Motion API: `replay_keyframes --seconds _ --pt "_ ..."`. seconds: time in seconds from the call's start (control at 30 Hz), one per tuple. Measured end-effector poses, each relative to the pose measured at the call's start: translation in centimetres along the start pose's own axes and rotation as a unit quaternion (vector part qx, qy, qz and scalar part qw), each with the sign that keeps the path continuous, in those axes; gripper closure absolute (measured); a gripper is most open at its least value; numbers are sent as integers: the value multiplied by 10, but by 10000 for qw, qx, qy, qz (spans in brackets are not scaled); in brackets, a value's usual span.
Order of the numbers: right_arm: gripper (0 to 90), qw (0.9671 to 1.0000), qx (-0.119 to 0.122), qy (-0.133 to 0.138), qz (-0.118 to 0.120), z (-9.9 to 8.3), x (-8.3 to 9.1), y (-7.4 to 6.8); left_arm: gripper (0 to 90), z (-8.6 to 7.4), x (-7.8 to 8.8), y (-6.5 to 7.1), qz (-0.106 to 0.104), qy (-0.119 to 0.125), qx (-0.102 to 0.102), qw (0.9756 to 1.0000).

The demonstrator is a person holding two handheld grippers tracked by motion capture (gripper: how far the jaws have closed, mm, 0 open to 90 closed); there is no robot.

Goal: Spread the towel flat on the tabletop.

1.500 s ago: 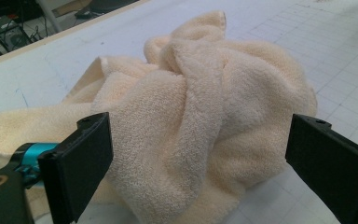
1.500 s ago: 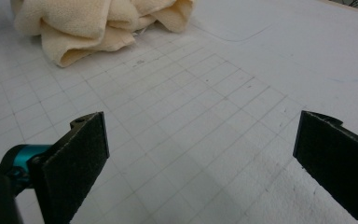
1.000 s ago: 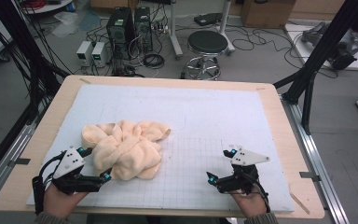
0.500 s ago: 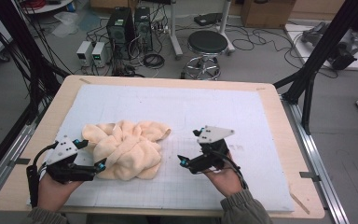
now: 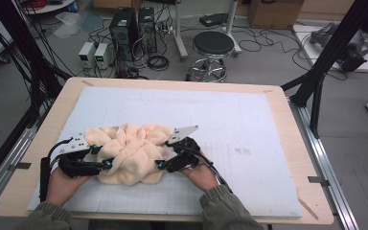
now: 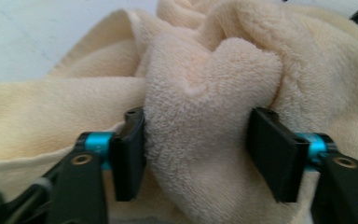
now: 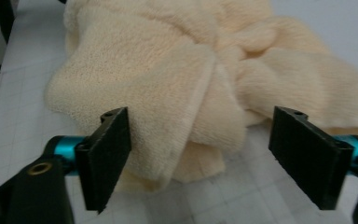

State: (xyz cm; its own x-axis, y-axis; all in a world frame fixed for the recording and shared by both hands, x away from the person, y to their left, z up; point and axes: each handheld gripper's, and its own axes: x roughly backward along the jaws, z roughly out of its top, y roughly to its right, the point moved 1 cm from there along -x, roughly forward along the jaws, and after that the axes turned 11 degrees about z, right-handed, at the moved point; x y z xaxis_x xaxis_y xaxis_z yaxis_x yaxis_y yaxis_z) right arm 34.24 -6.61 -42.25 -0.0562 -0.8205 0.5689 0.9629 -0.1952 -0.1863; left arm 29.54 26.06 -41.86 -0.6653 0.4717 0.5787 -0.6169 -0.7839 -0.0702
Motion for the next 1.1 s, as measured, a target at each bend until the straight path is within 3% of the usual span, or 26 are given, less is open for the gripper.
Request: replay_keyframes --seconds 0.07,0.17,0.2,0.33,0.47,0.63,0.73,0.77,0.93,1.1 --pt "303 9997 35 -197 139 -1 -16 2 467 -2 -5 1 -89 -164 -54 9998" --pt "384 9996 27 -235 168 -2 -21 3 492 -5 -12 0 -248 -309 4 9992" --pt "494 9994 -43 -245 231 -3 -22 5 533 -5 -13 0 -284 -321 50 9991" --pt "704 9989 -42 -251 399 -3 -23 8 676 -5 -15 0 -444 -416 131 9981" --pt "767 9984 -80 -222 513 -3 -19 10 729 -1 -14 4 -379 -402 114 9984" --pt "784 9989 154 -93 432 4 2 6 754 8 -10 9 -349 -247 192 9989" --pt "784 9993 338 76 171 10 44 3 762 22 -8 17 -440 -42 220 9988" --pt "784 9993 338 76 171 10 44 3 762 28 -8 20 -469 25 161 9988" --pt "783 9989 433 -22 -166 6 107 -10 763 55 -6 49 -615 270 -36 9977" --pt "782 9986 425 -197 -244 -16 129 -29 763 56 -1 76 -779 282 -298 9961"
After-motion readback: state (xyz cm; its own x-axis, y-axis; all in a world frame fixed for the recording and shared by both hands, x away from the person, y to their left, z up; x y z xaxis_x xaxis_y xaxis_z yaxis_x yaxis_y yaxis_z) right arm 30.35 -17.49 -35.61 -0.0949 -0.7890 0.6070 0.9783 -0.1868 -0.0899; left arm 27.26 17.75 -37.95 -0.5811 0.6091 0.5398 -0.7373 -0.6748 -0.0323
